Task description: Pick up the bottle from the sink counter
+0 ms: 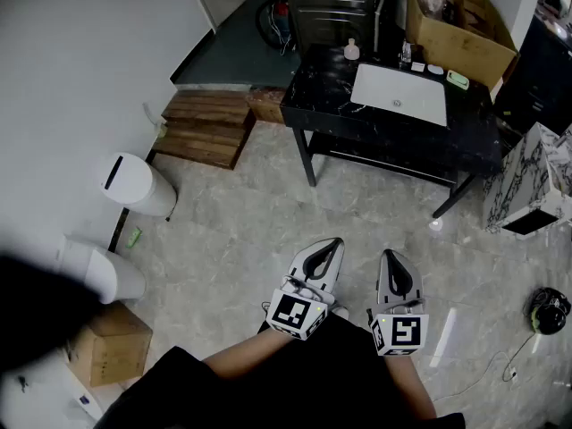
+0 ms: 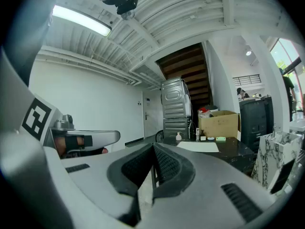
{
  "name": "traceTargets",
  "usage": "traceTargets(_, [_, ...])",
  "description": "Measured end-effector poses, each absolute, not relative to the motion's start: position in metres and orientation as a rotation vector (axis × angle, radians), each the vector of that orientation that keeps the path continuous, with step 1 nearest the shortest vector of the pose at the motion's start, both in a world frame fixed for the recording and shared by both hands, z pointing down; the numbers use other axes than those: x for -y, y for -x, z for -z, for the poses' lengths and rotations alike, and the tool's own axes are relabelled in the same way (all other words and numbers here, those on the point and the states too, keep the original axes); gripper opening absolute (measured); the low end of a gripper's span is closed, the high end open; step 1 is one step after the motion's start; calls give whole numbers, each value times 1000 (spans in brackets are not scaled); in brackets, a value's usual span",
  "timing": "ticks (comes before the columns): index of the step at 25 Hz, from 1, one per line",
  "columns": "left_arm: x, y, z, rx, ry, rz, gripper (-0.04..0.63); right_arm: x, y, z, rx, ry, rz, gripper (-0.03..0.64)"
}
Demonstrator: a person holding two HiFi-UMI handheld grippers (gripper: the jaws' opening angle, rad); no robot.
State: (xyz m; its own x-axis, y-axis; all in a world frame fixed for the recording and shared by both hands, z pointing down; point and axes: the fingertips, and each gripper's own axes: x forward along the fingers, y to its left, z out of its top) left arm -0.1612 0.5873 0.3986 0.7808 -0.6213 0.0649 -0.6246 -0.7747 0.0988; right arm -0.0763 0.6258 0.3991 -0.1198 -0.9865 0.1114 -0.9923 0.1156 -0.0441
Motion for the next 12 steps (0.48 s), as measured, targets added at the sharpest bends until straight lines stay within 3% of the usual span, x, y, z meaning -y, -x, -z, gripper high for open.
traceTargets(12, [-545, 141, -414, 1010, -2824, -36, 11, -592, 41, -417, 2382, -2130, -300, 40])
